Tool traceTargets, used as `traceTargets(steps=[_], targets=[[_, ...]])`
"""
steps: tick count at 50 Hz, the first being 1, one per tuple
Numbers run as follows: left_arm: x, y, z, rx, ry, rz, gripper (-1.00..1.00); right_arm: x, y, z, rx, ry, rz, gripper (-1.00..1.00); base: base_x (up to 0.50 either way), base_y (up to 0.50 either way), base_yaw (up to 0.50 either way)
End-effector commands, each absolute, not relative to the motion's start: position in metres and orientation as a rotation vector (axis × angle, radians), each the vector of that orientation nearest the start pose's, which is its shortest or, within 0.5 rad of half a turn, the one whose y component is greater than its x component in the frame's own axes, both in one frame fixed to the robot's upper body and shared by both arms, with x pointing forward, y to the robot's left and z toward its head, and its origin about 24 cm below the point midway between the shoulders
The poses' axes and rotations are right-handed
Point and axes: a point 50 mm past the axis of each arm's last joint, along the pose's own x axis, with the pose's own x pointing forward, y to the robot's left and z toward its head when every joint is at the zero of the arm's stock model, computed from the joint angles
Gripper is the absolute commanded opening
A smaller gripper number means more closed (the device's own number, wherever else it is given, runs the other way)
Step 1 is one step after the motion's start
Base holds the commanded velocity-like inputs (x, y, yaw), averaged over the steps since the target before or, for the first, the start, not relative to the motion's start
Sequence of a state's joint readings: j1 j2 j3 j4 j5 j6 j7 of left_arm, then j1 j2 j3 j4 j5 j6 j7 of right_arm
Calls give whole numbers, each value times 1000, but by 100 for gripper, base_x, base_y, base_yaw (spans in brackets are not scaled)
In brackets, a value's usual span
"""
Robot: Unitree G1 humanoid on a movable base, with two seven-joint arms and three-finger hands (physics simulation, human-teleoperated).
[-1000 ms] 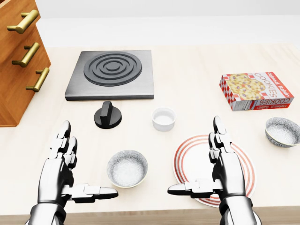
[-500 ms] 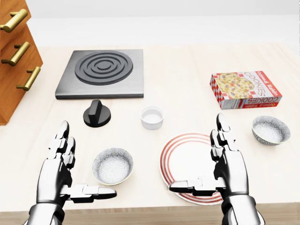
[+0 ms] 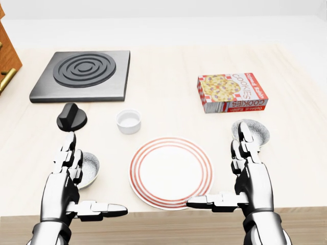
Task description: Pick the akita bowl next to the plate and place it on the plate.
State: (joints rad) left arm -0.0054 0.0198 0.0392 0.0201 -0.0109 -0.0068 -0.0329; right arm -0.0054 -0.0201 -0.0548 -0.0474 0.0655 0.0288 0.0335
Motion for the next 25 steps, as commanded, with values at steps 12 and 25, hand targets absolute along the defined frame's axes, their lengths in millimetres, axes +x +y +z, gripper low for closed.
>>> traceTargets(steps=[12,25], targets=[[255,160,38,8,11,6,100,258,-162,47,21,-1,-22,100,-8,-25,0],[255,161,39,7,12,7,100,257,-162,50,-1,-19,-16,100,0,0,0]])
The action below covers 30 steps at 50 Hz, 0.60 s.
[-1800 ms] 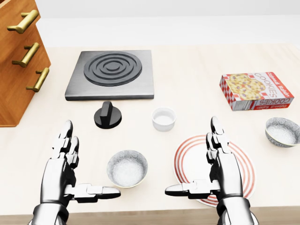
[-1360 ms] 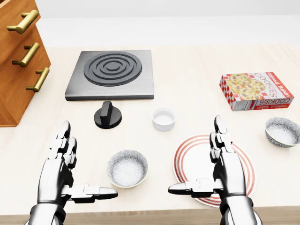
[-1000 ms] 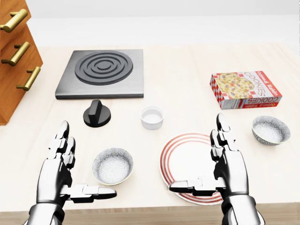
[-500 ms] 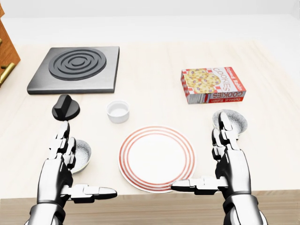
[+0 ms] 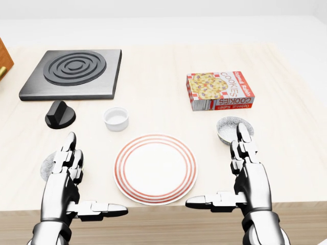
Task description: Pick the akita bowl next to the plate and place it on the plate.
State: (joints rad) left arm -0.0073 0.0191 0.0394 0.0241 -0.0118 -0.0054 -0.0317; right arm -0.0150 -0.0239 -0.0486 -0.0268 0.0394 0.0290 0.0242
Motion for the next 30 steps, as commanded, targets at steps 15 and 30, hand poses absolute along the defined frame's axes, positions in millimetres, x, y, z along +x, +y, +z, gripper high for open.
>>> traceTargets(steps=[15,30], targets=[[255,160,38,6,12,8,100,255,-162,49,-19,-34,-12,100,24,0,0],[255,161,38,6,11,9,100,257,-162,47,-24,-25,-24,100,38,0,0]])
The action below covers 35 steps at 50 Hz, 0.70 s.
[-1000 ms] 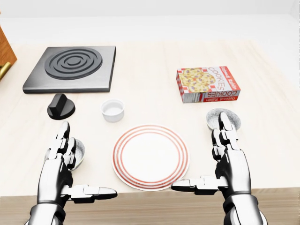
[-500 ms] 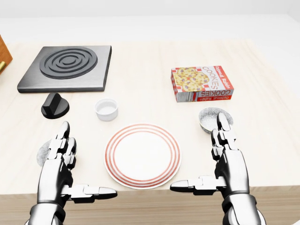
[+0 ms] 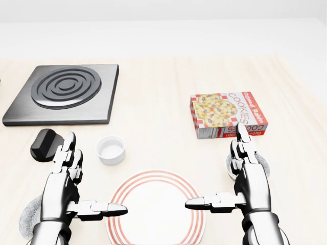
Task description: Pick the akita bowl next to the plate and place it on the plate.
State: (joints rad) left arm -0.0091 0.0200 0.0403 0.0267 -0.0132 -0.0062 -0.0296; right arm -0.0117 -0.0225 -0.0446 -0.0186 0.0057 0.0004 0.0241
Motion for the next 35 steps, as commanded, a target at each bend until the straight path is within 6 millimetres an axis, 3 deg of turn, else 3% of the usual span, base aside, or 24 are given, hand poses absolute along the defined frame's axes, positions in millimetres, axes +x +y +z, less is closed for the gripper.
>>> traceTargets(steps=[1,35], targets=[[256,161,37,6,11,10,100,257,-163,47,-19,-23,-24,100,0,0,0],[260,167,46,5,-4,34,100,255,-163,46,-33,-27,-28,100,0,0,0]])
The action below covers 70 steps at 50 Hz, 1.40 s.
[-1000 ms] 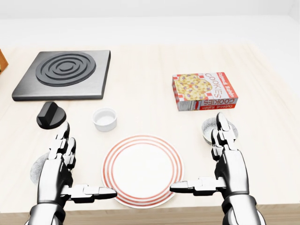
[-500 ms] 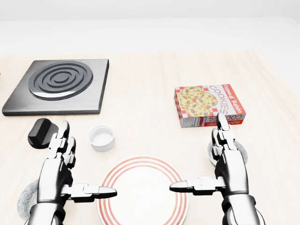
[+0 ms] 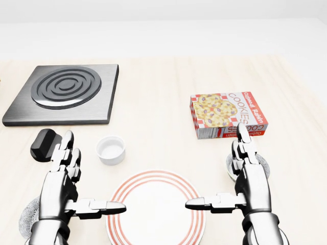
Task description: Pick the akita bowl next to the plate and place it on the plate.
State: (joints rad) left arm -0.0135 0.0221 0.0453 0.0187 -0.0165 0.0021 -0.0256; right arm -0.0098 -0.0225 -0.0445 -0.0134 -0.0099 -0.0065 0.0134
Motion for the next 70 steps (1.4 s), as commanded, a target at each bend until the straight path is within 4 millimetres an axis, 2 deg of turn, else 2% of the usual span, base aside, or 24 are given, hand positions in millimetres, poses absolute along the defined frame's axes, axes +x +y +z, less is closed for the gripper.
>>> traceTargets(steps=[1,2,4,5,6,7,9,11,16,30,39,48,55,70], targets=[[260,167,46,5,-4,34,100,255,-163,46,-33,-27,-28,100,0,0,0],[268,178,56,-13,-22,78,100,256,-163,46,-33,-25,-28,100,0,0,0],[269,179,57,-14,-23,81,100,256,-163,46,-33,-25,-28,100,0,0,0],[279,194,75,-18,-69,131,100,255,-163,45,-36,-25,-28,100,0,0,0],[279,195,76,-18,-73,134,100,255,-163,45,-36,-25,-28,100,0,0,0],[287,207,83,-27,-91,173,100,256,-163,45,-36,-24,-29,100,0,0,0],[287,208,83,-27,-91,175,100,256,-163,45,-36,-24,-29,100,0,0,0],[295,223,88,-39,-93,225,100,256,-163,45,-35,-22,-30,100,0,0,0],[299,235,88,-51,-82,273,100,255,-163,45,-34,-21,-31,100,0,0,0],[305,253,90,-64,-78,335,100,257,-164,45,-38,-19,-33,100,0,0,0],[305,268,101,-80,-103,393,100,257,-165,45,-39,-20,-36,100,0,0,0],[303,279,102,-90,-101,433,100,257,-166,45,-41,-20,-41,100,0,0,0],[300,298,106,-105,-106,499,100,257,-167,45,-44,-21,-46,100,0,0,0],[298,298,101,-100,-101,505,100,254,-166,44,-54,-23,-47,100,0,0,0]])
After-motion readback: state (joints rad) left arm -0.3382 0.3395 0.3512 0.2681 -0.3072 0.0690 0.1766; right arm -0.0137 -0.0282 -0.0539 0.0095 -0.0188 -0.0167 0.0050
